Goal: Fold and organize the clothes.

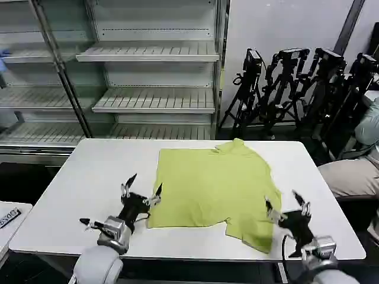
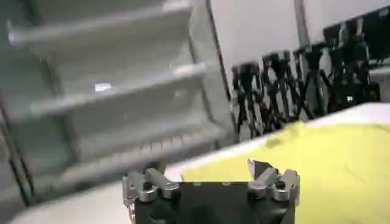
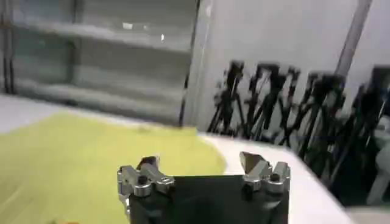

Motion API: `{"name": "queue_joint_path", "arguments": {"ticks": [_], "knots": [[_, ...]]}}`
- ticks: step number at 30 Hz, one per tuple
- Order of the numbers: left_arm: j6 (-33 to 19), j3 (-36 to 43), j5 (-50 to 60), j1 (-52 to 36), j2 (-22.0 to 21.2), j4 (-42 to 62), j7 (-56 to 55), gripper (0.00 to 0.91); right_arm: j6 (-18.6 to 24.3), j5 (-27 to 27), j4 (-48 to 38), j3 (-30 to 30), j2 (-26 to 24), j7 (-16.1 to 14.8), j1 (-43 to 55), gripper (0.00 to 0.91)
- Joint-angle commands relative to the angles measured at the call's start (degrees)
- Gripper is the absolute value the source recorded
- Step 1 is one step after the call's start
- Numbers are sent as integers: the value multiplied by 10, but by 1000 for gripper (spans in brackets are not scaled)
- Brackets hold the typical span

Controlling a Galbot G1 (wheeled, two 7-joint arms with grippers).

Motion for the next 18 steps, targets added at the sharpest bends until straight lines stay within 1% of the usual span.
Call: {"name": "queue_joint_path", "arguments": {"ticks": [1, 4, 9, 12, 15, 16, 17, 18], "knots": [[91, 6, -75, 86, 26, -46, -37, 907, -6, -1, 18, -9, 24, 0, -91, 907], [91, 13, -77, 84, 28, -33, -48, 907, -2, -6, 12, -14, 34, 0, -85, 907], [91, 13, -146, 65, 24, -24, -79, 907, -2, -10, 0, -20, 37, 3, -72, 907], [91, 8, -148, 68, 25, -23, -89, 907, -6, -9, -9, -23, 37, 6, -62, 907], [91, 2, -156, 63, 24, -15, -98, 907, -23, 1, -12, -28, 33, 6, -53, 907], [91, 2, -158, 60, 24, -13, -100, 907, -30, 1, -12, -29, 33, 7, -51, 836], [91, 3, -159, 58, 24, -11, -102, 856, -40, 13, -12, -30, 34, 15, -47, 595], [91, 6, -159, 54, 25, -8, -103, 302, -58, 21, -12, -30, 34, 17, -45, 111]]}}
